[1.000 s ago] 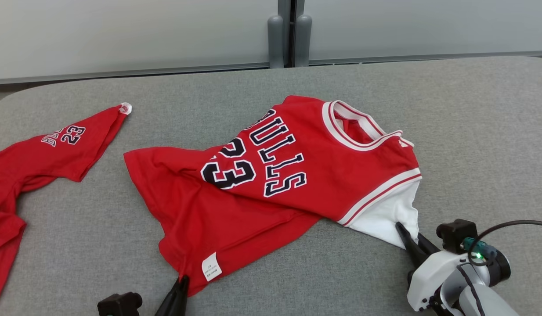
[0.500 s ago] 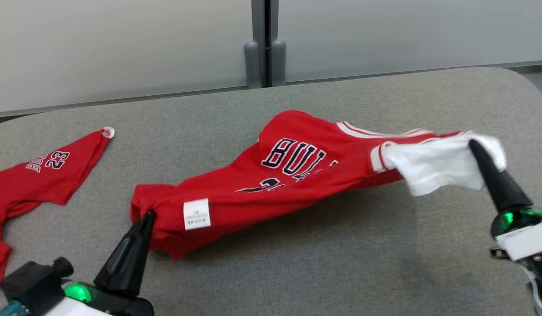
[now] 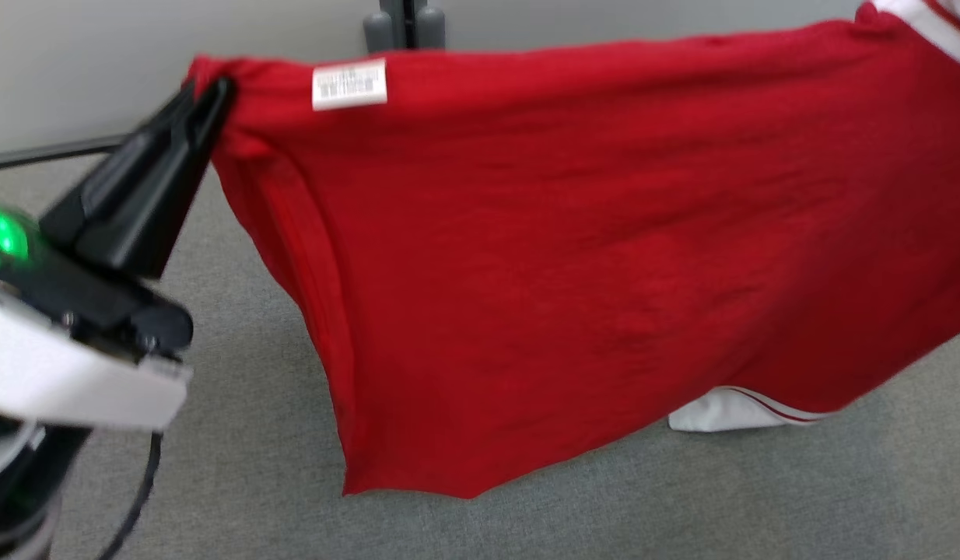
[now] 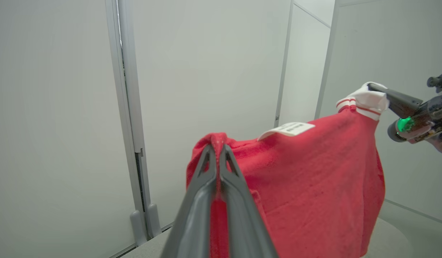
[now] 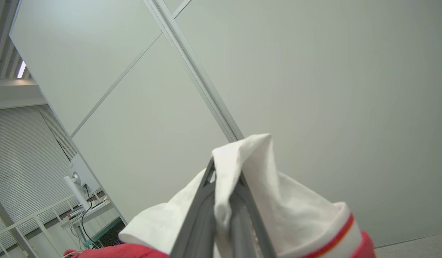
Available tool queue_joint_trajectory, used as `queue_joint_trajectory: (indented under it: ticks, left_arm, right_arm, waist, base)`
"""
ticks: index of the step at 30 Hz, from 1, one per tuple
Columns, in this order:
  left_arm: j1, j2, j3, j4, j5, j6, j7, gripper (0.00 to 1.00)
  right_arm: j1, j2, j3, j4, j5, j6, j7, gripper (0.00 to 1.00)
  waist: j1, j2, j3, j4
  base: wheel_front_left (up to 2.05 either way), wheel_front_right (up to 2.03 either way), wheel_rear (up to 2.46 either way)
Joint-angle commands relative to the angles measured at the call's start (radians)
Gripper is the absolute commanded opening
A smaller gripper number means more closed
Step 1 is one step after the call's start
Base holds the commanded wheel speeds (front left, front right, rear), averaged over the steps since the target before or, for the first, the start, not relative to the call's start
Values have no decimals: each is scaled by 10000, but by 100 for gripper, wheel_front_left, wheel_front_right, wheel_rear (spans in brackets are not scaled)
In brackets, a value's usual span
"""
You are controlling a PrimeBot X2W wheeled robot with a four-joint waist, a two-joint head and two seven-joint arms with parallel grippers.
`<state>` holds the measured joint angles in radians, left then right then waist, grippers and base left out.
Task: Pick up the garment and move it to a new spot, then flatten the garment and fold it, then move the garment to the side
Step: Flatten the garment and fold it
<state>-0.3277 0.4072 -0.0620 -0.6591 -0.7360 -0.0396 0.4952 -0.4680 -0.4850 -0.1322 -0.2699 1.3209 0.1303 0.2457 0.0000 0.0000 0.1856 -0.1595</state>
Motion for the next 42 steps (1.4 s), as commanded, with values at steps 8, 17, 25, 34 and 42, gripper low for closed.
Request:
queue_joint_trajectory:
  ticks: [8, 17, 25, 34, 42]
  left_arm:
    - [-6205, -630, -1355, 4363, 681, -202, 658, 0]
    - [-11011, -1634, -2005, 9520, 2407, -338, -1456, 0]
    - [-11136, -2063, -2489, 12494, 3146, -594, -4739, 0]
    - [-5520, -1735, -3063, 12467, 2859, -654, -6694, 0]
    - [260, -1764, -2577, 9887, 1497, -9, -6995, 0]
  right_arm:
    - [-5568, 1734, -241, 3432, -2765, 14, 995, 0]
    - [-10355, 3282, -1258, 6681, -5607, 14, -1, 0]
    - [-9177, 3931, -816, 6841, -4873, 14, -979, 0]
    - [-1913, 3732, 1056, 4957, -2887, 16, -1869, 0]
    - [2981, 3082, 1807, 3374, -1652, 13, -2207, 0]
  waist:
    - [0, 0, 2980, 138]
    - [0, 0, 4498, 460]
    - [0, 0, 4957, 373]
    - [0, 0, 3567, 217]
    - [0, 0, 1603, 92]
  base:
    - [0, 0, 0]
    - [0, 0, 0]
    - [0, 0, 0]
    - [0, 0, 0]
    - [0, 0, 0]
